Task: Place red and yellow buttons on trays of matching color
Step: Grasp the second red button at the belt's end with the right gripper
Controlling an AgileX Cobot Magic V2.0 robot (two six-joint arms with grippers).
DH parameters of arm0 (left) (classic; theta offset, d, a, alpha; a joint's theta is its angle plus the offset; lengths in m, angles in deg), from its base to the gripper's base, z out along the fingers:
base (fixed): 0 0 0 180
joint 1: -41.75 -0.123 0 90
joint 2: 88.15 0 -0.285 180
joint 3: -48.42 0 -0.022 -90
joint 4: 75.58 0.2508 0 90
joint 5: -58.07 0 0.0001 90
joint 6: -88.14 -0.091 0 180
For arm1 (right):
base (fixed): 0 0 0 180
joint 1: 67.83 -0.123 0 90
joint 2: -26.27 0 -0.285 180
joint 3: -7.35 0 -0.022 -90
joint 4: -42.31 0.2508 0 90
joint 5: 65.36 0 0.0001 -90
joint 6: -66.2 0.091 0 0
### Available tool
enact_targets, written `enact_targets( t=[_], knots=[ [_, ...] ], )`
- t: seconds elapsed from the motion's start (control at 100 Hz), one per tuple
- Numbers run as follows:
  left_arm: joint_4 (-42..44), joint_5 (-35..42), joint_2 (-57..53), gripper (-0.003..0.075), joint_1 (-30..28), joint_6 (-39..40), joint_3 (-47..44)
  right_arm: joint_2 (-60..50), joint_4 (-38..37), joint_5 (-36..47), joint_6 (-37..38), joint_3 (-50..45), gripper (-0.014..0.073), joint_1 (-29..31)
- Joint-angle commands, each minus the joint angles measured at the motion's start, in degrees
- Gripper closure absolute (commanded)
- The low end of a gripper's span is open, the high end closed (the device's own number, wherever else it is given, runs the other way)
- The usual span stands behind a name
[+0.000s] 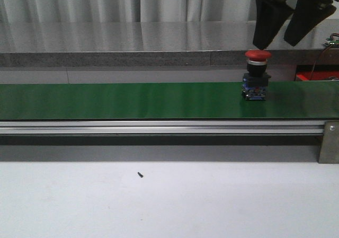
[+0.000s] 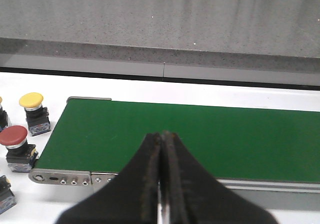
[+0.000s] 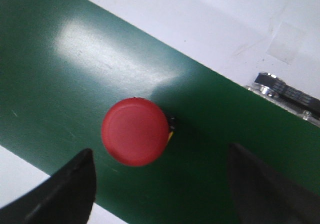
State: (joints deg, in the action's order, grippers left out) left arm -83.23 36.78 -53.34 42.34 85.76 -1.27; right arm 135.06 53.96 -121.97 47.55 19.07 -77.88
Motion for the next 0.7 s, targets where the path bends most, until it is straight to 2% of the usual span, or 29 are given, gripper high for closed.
enact_targets(
  t=[0.0,0.44,0.51,0.66,0.69],
  knots=[
    [-0.7,4.4,0.2,0.074,0.4,0.0,1.6,-1.7,1.8,2.0,-1.0,1.4,0.0048,0.1],
    [-0.7,4.4,0.2,0.074,0.4,0.0,1.6,3.1,-2.3,2.1,0.5,1.4,0.0059,0.3],
    [-0.7,4.4,0.2,0.074,0.4,0.0,1.6,3.4,-3.4,1.6,1.9,1.4,0.0118,0.3],
    [-0.7,4.4,0.2,0.074,0.4,0.0,1.6,3.4,-5.1,0.2,2.9,2.2,0.0369,0.4],
    [-0.7,4.4,0.2,0.074,0.4,0.0,1.6,3.4,-5.2,-0.5,2.9,2.5,0.0392,0.4]
  ],
)
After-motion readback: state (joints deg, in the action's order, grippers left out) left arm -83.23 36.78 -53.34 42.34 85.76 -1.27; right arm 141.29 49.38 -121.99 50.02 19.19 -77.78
